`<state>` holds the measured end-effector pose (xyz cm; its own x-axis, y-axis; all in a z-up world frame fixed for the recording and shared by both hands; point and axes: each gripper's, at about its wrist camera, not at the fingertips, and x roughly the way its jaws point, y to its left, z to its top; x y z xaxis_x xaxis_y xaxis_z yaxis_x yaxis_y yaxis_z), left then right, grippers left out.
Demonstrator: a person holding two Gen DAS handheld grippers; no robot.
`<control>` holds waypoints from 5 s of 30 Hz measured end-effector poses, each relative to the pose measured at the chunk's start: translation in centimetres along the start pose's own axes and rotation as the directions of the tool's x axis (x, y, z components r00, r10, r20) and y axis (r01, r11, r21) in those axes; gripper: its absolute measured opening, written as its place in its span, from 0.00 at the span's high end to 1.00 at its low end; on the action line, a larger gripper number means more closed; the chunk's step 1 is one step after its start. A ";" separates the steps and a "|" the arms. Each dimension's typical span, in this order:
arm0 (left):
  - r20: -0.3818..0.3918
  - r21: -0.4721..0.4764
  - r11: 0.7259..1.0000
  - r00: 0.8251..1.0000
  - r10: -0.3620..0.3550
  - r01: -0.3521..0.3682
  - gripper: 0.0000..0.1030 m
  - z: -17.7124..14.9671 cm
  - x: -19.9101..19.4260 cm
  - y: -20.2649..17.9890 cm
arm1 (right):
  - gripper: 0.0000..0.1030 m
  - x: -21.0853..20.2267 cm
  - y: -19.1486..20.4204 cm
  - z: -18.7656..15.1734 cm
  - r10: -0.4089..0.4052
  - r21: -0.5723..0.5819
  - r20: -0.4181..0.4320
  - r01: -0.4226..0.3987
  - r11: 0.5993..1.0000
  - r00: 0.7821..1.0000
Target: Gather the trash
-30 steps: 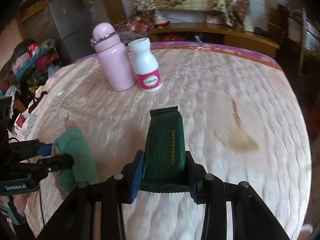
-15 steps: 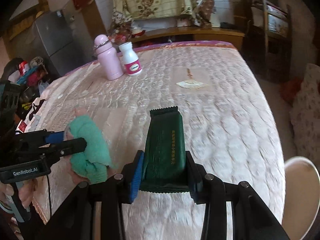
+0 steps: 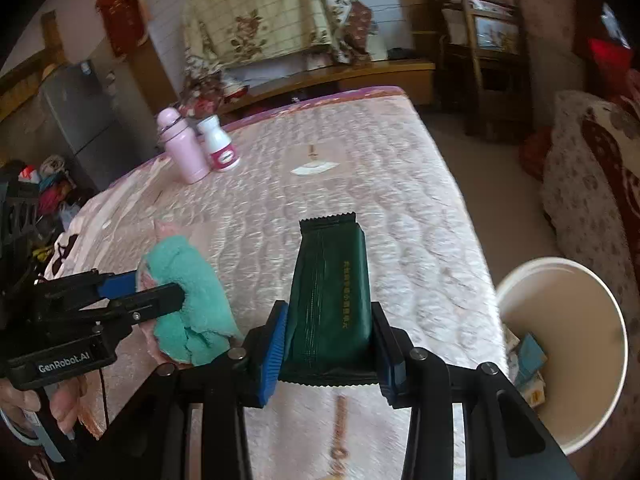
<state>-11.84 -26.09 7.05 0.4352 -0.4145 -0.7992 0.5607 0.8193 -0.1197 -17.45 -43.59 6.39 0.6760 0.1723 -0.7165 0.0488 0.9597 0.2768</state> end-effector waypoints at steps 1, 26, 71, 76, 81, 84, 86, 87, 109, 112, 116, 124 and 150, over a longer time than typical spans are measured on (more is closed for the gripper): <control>0.000 0.005 1.000 1.000 -0.003 0.003 0.57 0.1 0.1 -0.4 | 0.59 -0.5 -0.5 -0.2 -0.007 0.014 0.005 0.007 1.000 1.000; -0.033 0.131 0.984 0.993 -0.115 0.118 0.57 3.2 4.7 -11.6 | 0.59 -7.1 -11.6 -3.4 -0.163 0.230 0.061 0.145 0.962 0.985; -0.100 0.238 0.957 0.984 -0.144 0.164 0.53 4.3 12.0 -21.1 | 0.51 -7.8 -21.5 -6.0 -0.309 0.404 -0.001 0.283 0.870 0.951; -0.066 0.222 0.959 0.984 -0.163 0.174 0.28 4.3 11.3 -20.8 | 0.33 -7.7 -21.8 -6.2 -0.324 0.419 -0.018 0.301 0.856 0.946; -0.034 0.223 0.961 0.987 -0.159 0.162 0.27 4.2 10.0 -20.2 | 0.33 -8.4 -21.2 -6.7 -0.327 0.433 -0.005 0.296 0.851 0.945; 0.004 0.226 0.964 0.990 -0.144 0.139 0.27 3.9 8.8 -19.8 | 0.33 -9.0 -20.7 -6.8 -0.333 0.427 0.010 0.297 0.854 0.943; 0.028 0.235 0.964 0.991 -0.133 0.123 0.27 3.7 8.0 -19.7 | 0.33 -9.6 -20.0 -6.8 -0.357 0.416 0.023 0.316 0.853 0.934; 0.038 0.239 0.964 0.991 -0.130 0.117 0.27 3.5 7.6 -19.5 | 0.33 -9.9 -19.8 -6.8 -0.371 0.413 0.032 0.326 0.851 0.928; 0.353 0.148 0.986 0.928 -0.120 0.071 0.14 2.8 -5.3 -14.2 | 0.20 -18.2 -9.9 -4.6 -0.498 0.320 0.249 0.415 0.852 0.831; 0.366 0.150 0.986 0.923 -0.120 0.069 0.14 2.5 -6.2 -13.8 | 0.20 -19.0 -9.1 -4.4 -0.500 0.316 0.272 0.414 0.853 0.822; 0.384 0.150 0.987 0.916 -0.118 0.065 0.14 2.1 -7.1 -13.2 | 0.19 -20.2 -8.0 -4.2 -0.507 0.311 0.300 0.420 0.853 0.808; 0.418 0.137 0.989 0.903 -0.101 0.047 0.14 1.6 -8.4 -12.3 | 0.16 -21.7 -6.2 -3.8 -0.508 0.293 0.345 0.424 0.857 0.789; 0.407 0.121 0.992 0.909 -0.090 0.044 0.14 1.4 -8.2 -11.0 | 0.16 -21.2 -5.2 -3.6 -0.492 0.275 0.336 0.416 0.867 0.803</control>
<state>-20.61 -32.25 15.78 0.6314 -0.6120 -0.4762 0.6608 0.7460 -0.0826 -34.63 -51.46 17.81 0.7658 -0.4088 -0.4965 0.5257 0.8425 0.1173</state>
